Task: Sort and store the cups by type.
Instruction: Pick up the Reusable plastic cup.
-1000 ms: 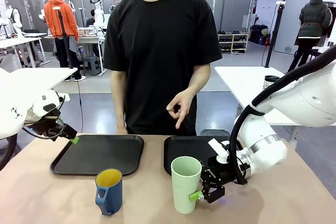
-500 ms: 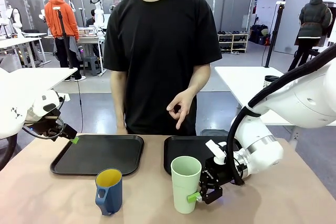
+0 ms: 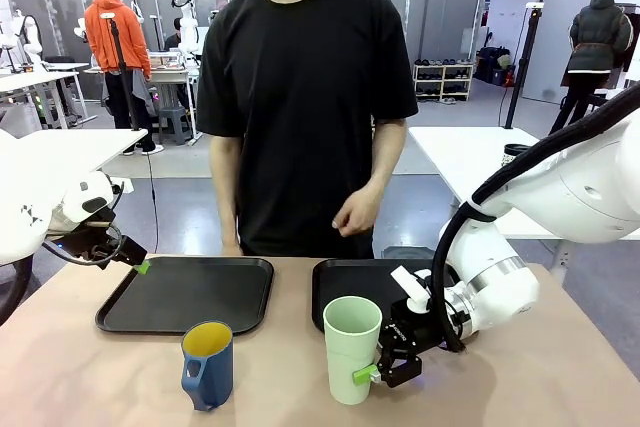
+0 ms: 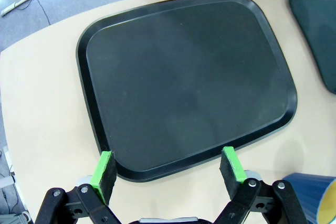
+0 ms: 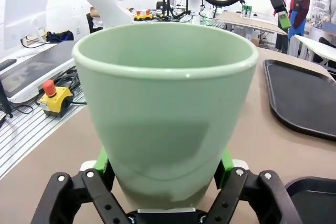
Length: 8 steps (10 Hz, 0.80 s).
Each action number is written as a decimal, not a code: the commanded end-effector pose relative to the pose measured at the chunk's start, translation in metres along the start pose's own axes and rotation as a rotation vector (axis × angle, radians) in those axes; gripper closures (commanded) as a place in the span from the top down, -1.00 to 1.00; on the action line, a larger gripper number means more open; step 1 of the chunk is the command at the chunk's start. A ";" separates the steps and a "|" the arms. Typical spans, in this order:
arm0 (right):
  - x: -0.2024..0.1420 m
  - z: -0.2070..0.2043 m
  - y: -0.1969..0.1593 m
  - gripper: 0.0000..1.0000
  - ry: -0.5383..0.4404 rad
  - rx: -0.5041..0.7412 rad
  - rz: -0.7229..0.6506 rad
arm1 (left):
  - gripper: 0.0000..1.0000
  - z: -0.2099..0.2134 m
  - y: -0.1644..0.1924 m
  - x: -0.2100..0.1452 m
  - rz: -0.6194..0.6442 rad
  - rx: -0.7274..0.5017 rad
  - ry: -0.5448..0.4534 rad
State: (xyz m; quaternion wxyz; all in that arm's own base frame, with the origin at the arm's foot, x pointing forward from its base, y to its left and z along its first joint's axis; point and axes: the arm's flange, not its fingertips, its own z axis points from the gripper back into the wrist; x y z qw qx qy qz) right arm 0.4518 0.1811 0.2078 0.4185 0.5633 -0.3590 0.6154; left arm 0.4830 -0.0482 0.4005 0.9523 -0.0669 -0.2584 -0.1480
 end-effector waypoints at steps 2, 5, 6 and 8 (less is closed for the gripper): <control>-0.008 0.005 0.018 0.30 0.021 -0.002 0.058 | 1.00 0.001 0.000 0.001 -0.002 0.000 -0.002; 0.028 0.026 0.033 0.30 0.063 -0.022 0.068 | 1.00 0.001 0.000 0.001 -0.002 0.000 -0.002; 0.037 0.032 0.038 0.30 0.066 -0.024 0.072 | 1.00 0.001 0.000 0.001 -0.002 0.000 -0.002; 0.049 0.044 0.046 0.30 0.062 -0.029 0.091 | 1.00 0.001 0.000 0.001 -0.002 0.000 -0.002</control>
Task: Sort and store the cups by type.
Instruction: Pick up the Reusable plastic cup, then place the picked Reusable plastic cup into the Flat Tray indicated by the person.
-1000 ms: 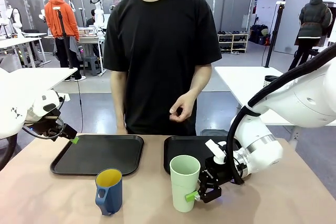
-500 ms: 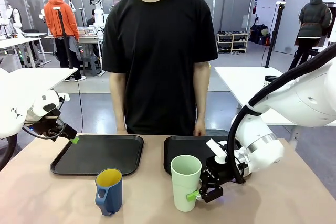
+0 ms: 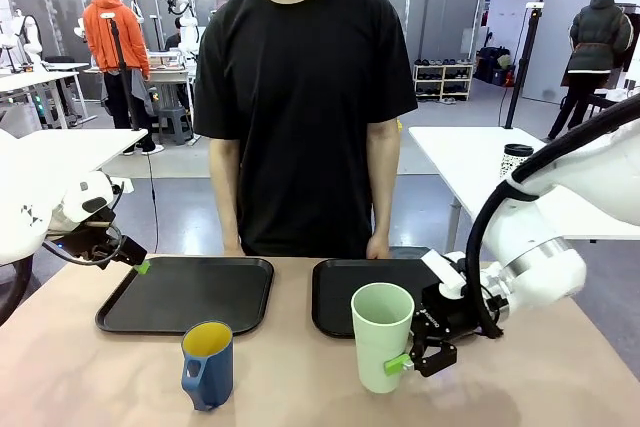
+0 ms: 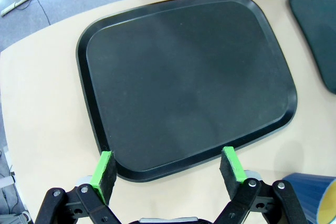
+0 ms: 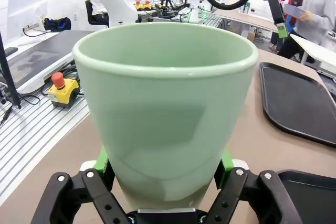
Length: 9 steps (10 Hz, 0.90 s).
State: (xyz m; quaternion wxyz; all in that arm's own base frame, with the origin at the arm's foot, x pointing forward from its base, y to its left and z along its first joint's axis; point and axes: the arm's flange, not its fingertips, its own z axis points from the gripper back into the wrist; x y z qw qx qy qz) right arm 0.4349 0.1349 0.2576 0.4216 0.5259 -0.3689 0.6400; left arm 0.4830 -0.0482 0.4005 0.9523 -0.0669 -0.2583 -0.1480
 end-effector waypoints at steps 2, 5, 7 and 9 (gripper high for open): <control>0.010 0.012 0.013 0.30 -0.008 0.002 0.037 | 1.00 0.001 0.000 0.001 -0.002 0.000 -0.002; 0.010 0.013 0.006 0.30 0.001 -0.009 0.013 | 1.00 0.001 0.000 0.001 -0.002 0.000 -0.002; 0.010 0.013 0.006 0.30 0.001 -0.009 0.013 | 1.00 0.001 0.000 0.001 -0.002 0.000 -0.002; 0.010 0.013 0.006 0.30 0.001 -0.009 0.013 | 1.00 0.001 0.000 0.001 -0.002 0.000 -0.002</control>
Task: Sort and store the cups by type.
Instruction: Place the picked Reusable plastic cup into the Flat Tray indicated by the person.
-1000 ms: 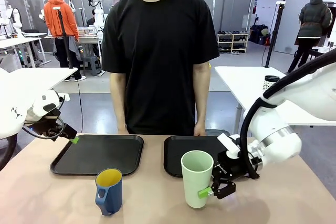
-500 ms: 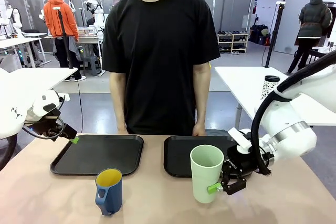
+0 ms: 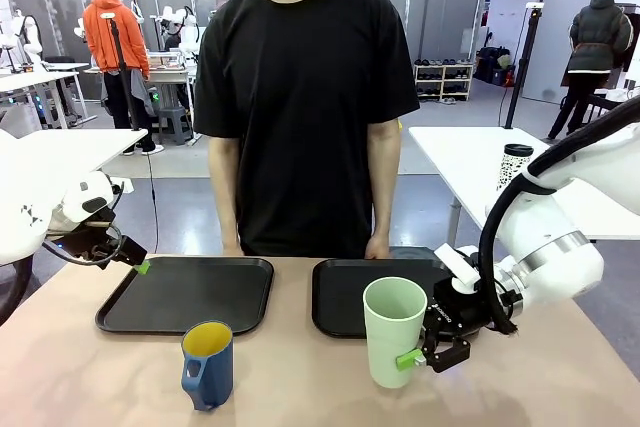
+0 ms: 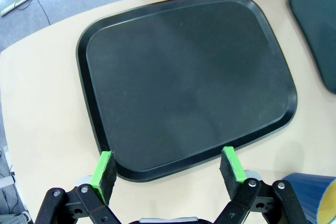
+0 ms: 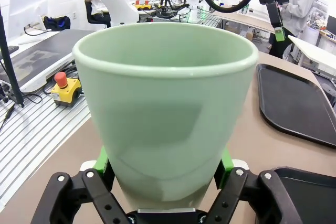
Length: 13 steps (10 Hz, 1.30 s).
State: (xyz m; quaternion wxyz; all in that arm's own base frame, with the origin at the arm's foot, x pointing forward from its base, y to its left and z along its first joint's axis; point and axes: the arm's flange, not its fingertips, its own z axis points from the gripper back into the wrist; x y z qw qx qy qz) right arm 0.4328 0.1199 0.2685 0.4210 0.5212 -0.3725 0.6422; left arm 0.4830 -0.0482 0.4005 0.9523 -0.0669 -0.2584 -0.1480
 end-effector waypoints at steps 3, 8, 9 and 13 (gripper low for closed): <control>0.001 -0.002 -0.001 0.30 -0.004 -0.003 0.003 | 1.00 0.001 0.000 0.001 -0.002 0.000 -0.002; 0.001 -0.002 -0.001 0.30 -0.004 -0.003 0.003 | 1.00 0.001 0.000 0.001 -0.002 0.000 -0.002; 0.001 -0.002 -0.001 0.30 -0.004 -0.003 0.003 | 1.00 0.001 0.000 0.001 -0.002 0.000 -0.002; 0.001 -0.002 -0.001 0.30 -0.004 -0.003 0.003 | 1.00 0.001 0.000 0.001 -0.002 0.000 -0.002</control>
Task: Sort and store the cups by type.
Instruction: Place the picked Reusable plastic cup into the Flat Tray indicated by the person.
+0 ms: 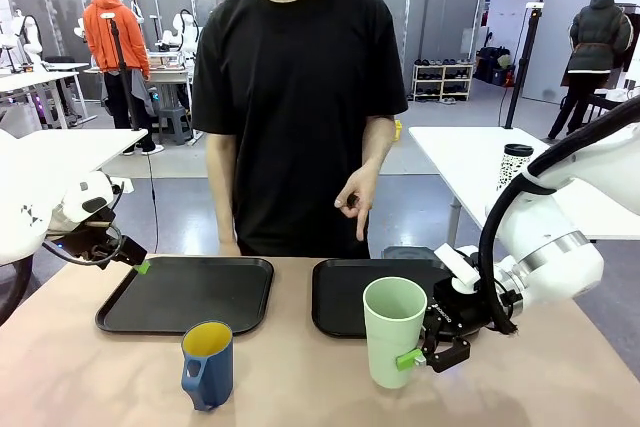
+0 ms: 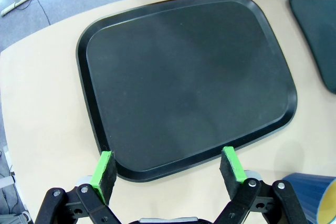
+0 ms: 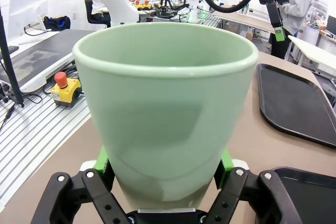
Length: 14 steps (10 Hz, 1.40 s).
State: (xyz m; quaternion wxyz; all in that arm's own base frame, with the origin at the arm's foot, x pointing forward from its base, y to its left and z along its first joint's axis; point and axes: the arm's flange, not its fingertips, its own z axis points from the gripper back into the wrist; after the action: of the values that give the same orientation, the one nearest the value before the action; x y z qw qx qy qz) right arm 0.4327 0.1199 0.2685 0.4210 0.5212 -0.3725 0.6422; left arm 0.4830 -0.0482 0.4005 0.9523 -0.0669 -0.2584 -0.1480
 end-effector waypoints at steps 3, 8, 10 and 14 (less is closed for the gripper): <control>0.001 -0.002 -0.001 0.30 -0.004 -0.003 0.003 | 1.00 0.001 0.000 0.001 -0.002 0.000 -0.002; 0.000 0.001 -0.001 0.68 -0.011 -0.010 0.014 | 1.00 0.001 0.000 0.001 -0.002 0.000 -0.002; 0.004 0.014 -0.014 0.68 -0.023 -0.056 0.006 | 1.00 0.001 0.000 0.001 -0.002 0.000 -0.002; 0.023 0.075 -0.053 0.68 -0.055 -0.197 -0.005 | 1.00 0.001 0.000 0.001 -0.002 0.000 -0.002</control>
State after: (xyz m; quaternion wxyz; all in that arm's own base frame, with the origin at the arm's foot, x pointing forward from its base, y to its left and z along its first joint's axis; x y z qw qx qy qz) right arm 0.4901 0.0774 0.3004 0.4439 0.4925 -0.4306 0.6123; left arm 0.4830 -0.0482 0.4005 0.9523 -0.0669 -0.2584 -0.1480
